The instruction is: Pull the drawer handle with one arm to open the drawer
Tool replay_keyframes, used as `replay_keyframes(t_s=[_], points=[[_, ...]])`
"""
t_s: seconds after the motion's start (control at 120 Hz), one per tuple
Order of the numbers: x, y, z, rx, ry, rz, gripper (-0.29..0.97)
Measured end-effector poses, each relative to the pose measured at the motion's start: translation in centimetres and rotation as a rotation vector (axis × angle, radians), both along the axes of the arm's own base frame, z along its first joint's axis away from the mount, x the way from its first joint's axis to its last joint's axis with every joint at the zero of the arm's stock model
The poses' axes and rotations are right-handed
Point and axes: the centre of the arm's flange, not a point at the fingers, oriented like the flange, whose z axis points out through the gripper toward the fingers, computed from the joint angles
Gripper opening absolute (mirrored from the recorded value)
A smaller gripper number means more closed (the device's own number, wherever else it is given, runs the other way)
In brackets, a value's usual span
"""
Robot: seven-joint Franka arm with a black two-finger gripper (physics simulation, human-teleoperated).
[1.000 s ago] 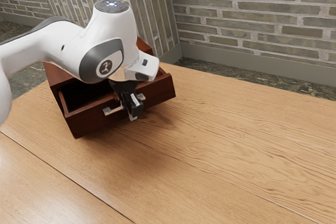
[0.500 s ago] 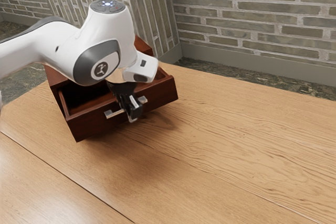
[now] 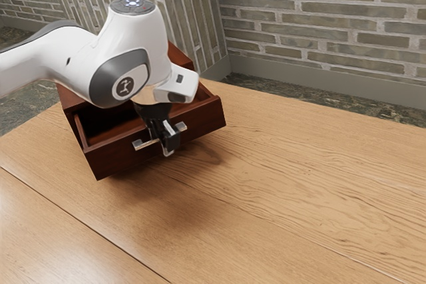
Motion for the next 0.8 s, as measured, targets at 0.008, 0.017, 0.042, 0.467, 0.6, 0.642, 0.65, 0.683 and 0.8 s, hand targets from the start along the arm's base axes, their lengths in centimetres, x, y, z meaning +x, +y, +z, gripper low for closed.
replay_keyframes(t_s=[0.008, 0.017, 0.042, 0.467, 0.6, 0.642, 0.65, 0.683, 0.8], points=[[0.00, 0.01, 0.01, -0.001, 0.000, 0.000, 0.33], [0.00, 0.02, 0.01, -0.001, 0.000, 0.001, 0.33], [-0.01, 0.06, 0.03, -0.002, 0.000, 0.002, 0.34], [-0.21, 0.44, 0.46, -0.033, -0.006, 0.016, 0.39], [-0.25, 0.69, 0.56, -0.043, -0.008, 0.021, 0.41], [-0.25, 0.69, 0.56, -0.045, -0.008, 0.021, 0.41], [-0.26, 0.69, 0.57, -0.046, -0.008, 0.021, 0.41], [-0.27, 0.70, 0.63, -0.048, -0.009, 0.020, 0.42], [-0.30, 0.79, 0.83, -0.053, -0.012, 0.019, 0.42]])
